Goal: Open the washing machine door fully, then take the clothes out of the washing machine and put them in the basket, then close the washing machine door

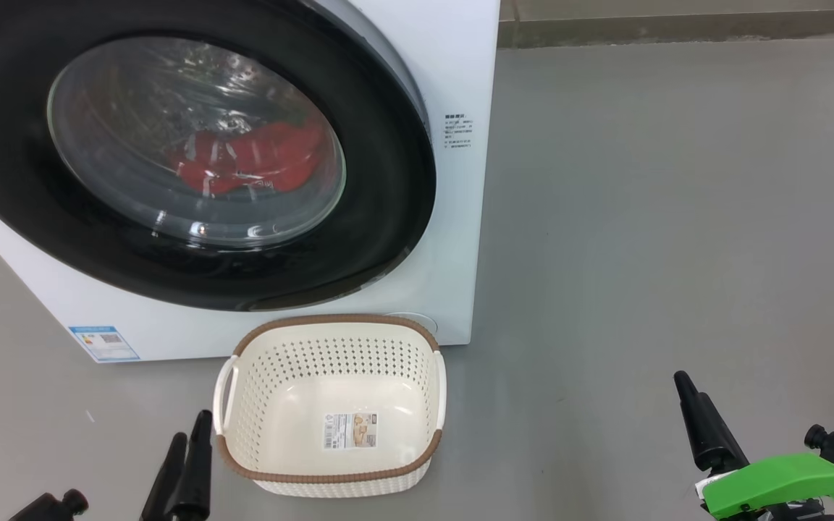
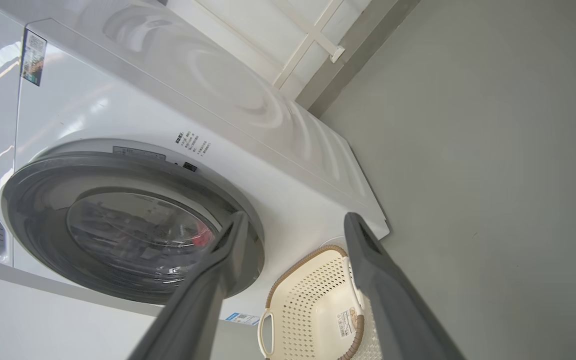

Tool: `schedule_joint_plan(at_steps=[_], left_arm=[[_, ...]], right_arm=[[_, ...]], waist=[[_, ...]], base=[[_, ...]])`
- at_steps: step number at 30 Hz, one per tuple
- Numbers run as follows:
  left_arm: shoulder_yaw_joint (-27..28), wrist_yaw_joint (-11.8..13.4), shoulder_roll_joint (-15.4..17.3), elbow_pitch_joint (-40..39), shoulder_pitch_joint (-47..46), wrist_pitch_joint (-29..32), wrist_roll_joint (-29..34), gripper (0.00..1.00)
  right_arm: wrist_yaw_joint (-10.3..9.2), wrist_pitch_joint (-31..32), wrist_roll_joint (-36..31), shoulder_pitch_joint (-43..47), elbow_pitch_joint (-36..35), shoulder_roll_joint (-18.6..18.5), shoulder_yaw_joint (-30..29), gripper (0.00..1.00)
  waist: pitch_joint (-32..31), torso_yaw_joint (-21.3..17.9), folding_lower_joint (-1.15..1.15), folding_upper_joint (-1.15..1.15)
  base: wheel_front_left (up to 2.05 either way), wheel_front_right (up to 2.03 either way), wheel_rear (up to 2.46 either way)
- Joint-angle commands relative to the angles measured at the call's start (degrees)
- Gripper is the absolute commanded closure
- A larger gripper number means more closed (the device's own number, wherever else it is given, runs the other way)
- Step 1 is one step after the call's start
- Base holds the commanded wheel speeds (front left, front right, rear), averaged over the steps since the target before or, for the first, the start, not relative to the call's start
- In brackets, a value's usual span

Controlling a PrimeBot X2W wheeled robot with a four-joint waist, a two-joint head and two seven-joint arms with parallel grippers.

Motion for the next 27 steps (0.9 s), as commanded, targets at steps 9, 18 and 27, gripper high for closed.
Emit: schedule_joint_plan(at_steps=[9,18,27], left_arm=[[0.43,-0.26,1.19,-2.87,0.14,-2.12,8.13,0.00],[0.52,-0.29,1.16,-3.78,0.51,-3.48,13.28,0.00],[0.36,-0.32,1.26,-4.96,1.04,-5.01,19.71,0.00]], right_arm=[[0.02,-2.10,-6.27,-0.17,-2.00,-1.32,1.21,0.00],[0.02,-3.45,-10.93,0.22,-2.38,-1.40,1.56,0.00],[0.02,-4.96,-16.05,0.63,-2.83,-1.55,2.17,0.00]], waist=[[0.07,0.09,0.00,0.00],[0.20,0.12,0.00,0.00],[0.33,0.05,0.00,0.00]], base=[[0.00,0.00,0.00],[0.00,0.00,0.00],[0.00,0.00,0.00]])
